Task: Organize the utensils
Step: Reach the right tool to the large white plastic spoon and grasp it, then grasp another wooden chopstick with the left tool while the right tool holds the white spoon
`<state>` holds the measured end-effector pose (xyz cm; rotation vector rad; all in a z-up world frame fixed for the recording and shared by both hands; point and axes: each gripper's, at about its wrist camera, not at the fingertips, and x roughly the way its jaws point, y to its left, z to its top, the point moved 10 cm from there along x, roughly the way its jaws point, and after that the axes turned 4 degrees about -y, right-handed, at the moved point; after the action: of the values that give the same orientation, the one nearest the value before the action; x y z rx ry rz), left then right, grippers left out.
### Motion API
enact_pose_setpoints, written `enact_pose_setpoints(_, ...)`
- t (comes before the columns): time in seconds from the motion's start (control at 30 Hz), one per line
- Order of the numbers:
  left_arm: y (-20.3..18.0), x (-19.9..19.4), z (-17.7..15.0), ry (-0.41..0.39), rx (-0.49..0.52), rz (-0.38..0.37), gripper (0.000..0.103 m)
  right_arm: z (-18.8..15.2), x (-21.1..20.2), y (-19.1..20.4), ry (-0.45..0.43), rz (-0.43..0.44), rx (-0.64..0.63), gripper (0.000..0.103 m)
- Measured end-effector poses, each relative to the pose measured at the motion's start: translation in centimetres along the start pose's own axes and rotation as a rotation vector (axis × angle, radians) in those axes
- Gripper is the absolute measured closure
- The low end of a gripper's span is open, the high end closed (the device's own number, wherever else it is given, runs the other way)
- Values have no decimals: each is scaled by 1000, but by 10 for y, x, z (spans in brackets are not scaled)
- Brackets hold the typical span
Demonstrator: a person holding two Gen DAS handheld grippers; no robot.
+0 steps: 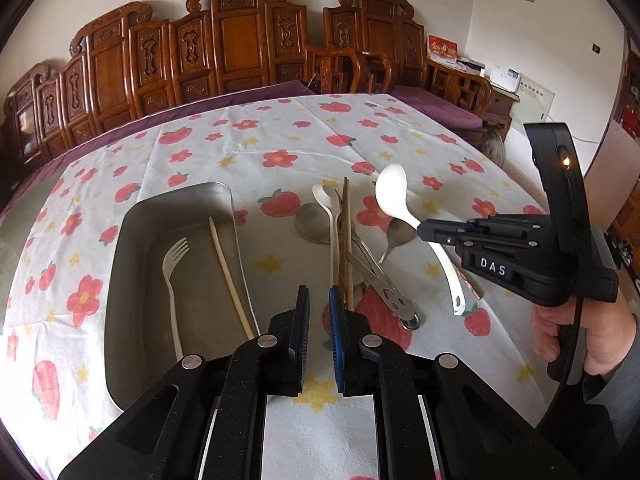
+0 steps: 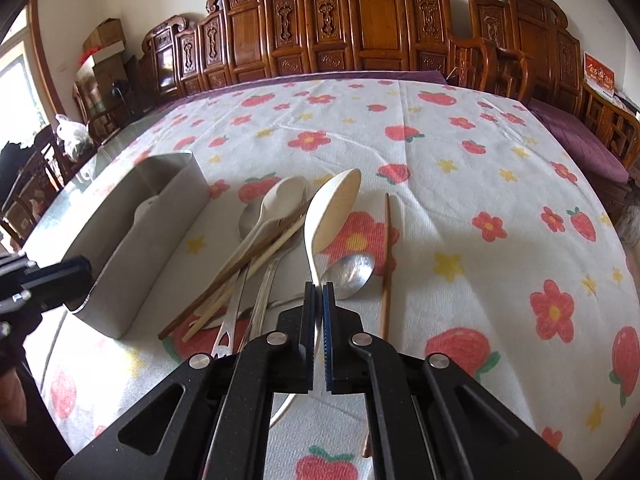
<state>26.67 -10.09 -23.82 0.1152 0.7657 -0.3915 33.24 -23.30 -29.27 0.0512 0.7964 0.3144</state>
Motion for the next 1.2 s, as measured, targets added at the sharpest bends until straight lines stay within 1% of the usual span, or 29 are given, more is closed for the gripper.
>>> enact_pose_setpoints(0.1, -9, 8, -4, 32, 14, 0, 94, 7, -4, -3, -16, 14, 8, 99)
enact_pose_setpoints(0.23, -16, 23, -9, 76, 2, -6, 94, 12, -9, -6, -32, 35, 26, 99)
enact_pose_setpoints(0.6, -23, 59, -9, 176, -12, 1, 94, 22, -16, -12, -53, 75, 68, 99)
enact_pose_setpoints(0.73, -23, 66, -13, 200, -13, 9, 94, 25, -19, -12, -61, 85, 72, 99)
enact_pose_setpoints(0.93, -18, 73, -16, 216, -22, 30, 94, 26, -21, -12, -64, 92, 73, 99)
enact_pose_setpoints(1.1, -19, 77, -19, 240, -26, 24, 94, 27, -21, -11, -66, 96, 70, 99)
enact_pose_setpoints(1.2, -18, 78, -18, 238, -32, 19, 95, 27, -21, -10, -65, 95, 70, 99)
